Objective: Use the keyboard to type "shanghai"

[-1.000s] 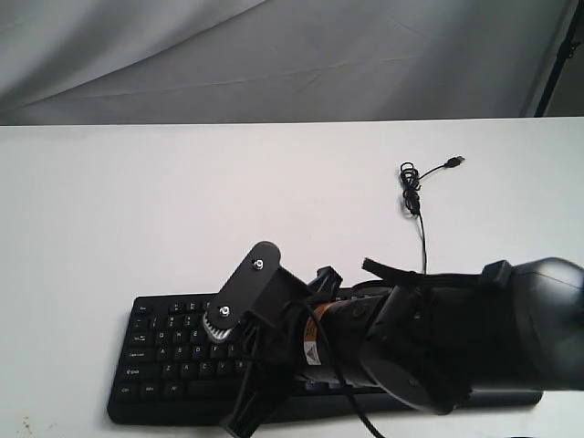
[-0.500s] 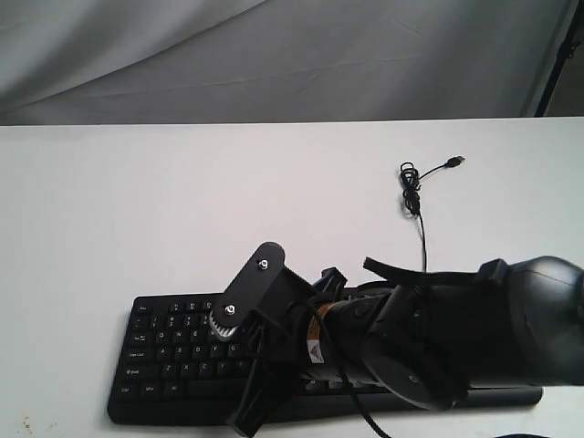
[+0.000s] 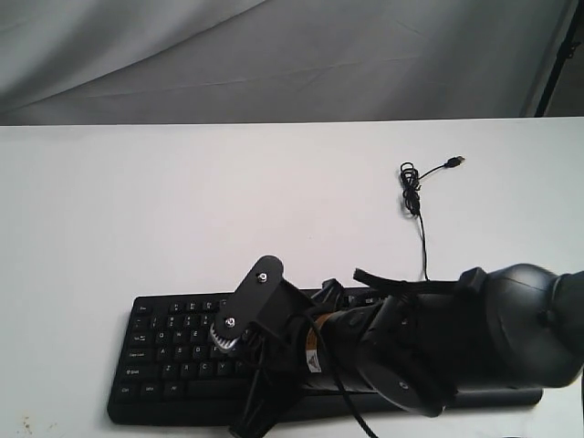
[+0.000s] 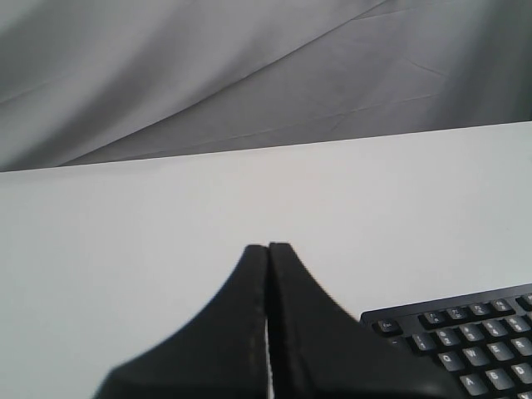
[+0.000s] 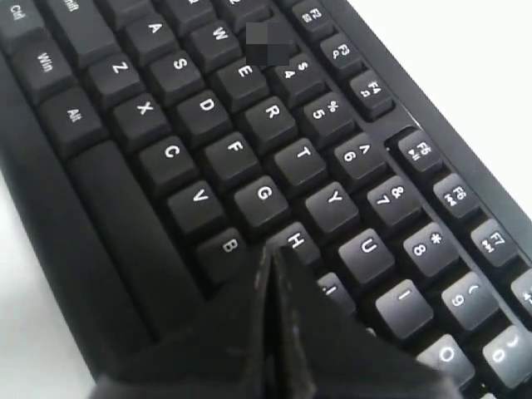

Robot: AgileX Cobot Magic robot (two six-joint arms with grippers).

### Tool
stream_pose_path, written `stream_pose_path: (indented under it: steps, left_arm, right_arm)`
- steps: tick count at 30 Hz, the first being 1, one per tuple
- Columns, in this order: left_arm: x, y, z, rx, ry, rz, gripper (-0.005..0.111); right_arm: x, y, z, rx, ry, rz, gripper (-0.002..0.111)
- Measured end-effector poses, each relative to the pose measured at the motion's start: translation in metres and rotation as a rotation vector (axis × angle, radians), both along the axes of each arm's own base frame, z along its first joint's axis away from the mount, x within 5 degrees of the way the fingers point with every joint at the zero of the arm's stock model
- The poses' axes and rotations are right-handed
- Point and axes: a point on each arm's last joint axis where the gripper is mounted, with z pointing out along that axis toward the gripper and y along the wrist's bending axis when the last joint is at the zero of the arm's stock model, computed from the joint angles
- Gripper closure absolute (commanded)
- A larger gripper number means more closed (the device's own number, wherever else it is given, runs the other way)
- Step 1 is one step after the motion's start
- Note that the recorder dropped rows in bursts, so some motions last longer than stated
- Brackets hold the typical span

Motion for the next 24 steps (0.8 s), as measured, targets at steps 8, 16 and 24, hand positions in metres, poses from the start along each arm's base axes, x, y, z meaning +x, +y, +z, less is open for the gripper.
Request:
stream_pose_path:
  steps: [8,16,24]
  left_arm:
    - [0.0,0.0,0.0,0.0,0.0,0.0,0.107]
    - [0.0,0.0,0.0,0.0,0.0,0.0,0.107]
    - [0.0,0.0,0.0,0.0,0.0,0.0,0.107]
  right_arm:
    - [0.0,0.0,0.0,0.002,-0.001,0.0,0.108]
    - [0.001,0.002,-0.005,0.008,-0.007,0.003,0.108]
    - [0.003,0.003,0.01,0.041,-0.037,0.004,0.108]
